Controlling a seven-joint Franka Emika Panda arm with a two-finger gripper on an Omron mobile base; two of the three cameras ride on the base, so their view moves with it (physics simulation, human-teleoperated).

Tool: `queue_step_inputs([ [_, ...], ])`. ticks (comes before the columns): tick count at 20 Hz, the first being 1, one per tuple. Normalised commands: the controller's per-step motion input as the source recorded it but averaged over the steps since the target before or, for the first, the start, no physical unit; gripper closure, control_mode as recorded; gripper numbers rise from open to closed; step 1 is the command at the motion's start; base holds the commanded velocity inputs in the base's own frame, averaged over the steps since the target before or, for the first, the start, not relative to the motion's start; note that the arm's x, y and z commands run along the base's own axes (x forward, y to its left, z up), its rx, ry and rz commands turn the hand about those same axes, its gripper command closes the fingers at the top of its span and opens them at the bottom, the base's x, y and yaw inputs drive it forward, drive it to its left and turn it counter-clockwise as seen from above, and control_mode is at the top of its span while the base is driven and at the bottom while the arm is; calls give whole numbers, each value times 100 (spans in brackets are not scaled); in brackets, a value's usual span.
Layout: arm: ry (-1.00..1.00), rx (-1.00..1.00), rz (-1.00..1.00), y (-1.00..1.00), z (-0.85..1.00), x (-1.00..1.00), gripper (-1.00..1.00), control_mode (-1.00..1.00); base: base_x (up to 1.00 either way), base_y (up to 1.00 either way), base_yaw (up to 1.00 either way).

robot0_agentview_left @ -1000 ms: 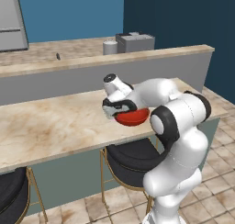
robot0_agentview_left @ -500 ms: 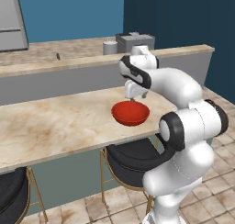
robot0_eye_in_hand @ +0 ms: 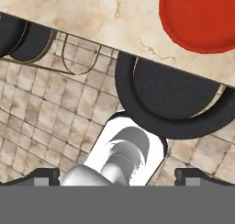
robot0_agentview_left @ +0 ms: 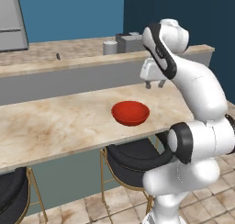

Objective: Pick up the bowls from the cabinet and place each bowl in front of a stool on the dining counter.

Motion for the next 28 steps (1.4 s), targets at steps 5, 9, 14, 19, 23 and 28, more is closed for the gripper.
queue_step_inputs([
  [5,-13,-5,-14,-19,90,-100,-100,-100,0,0,0],
  [9,-5,-21,-26,-33,56,-96,-100,-100,0,0,0],
  [14,-13,-21,-21,-29,19,-89,-100,-100,0,0,0],
  [19,-23,-7,-4,-2,1,-58,-100,-100,0,0,0],
  [23,-30,3,0,0,-21,-48,-100,-100,0,0,0],
  [28,-12,8,0,0,-14,-17,-100,-100,0,0,0],
])
